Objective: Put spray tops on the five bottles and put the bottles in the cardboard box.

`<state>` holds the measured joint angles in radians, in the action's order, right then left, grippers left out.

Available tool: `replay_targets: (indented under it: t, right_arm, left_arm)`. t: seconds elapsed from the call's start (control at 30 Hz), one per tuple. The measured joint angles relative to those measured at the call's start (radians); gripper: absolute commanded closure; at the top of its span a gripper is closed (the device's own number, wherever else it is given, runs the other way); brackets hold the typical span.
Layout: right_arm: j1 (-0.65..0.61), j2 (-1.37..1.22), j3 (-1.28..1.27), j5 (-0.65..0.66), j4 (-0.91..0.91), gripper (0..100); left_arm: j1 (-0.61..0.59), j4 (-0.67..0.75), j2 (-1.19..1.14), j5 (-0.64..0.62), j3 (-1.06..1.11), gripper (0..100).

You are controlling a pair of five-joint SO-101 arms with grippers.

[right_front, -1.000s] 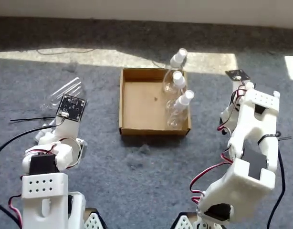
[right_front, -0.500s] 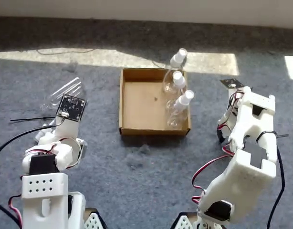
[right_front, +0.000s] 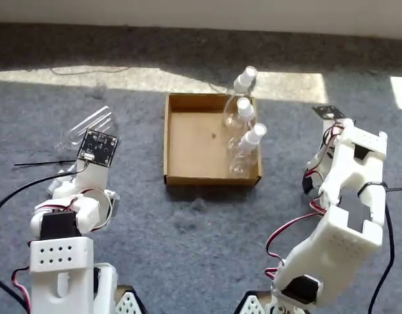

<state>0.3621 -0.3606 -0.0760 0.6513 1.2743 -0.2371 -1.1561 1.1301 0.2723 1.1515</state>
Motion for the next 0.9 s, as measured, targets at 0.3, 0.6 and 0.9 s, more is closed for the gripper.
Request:
replay_targets:
  t: [0.3,0.6,0.9]
  right_arm:
    - [0.044,0.011,0.000,0.000,0.032,99.5]
    - [0.000,0.292,-0.048,-0.023,0.041,99.5]
    - [-0.054,0.603,-0.330,-0.026,0.005,99.5]
  left_arm:
    - [-0.213,-0.104,-0.157,0.080,-0.316,84]
    - [-0.333,-0.147,-0.638,0.213,-0.632,84]
    - [-0.341,-0.117,-0.964,0.245,-0.700,84]
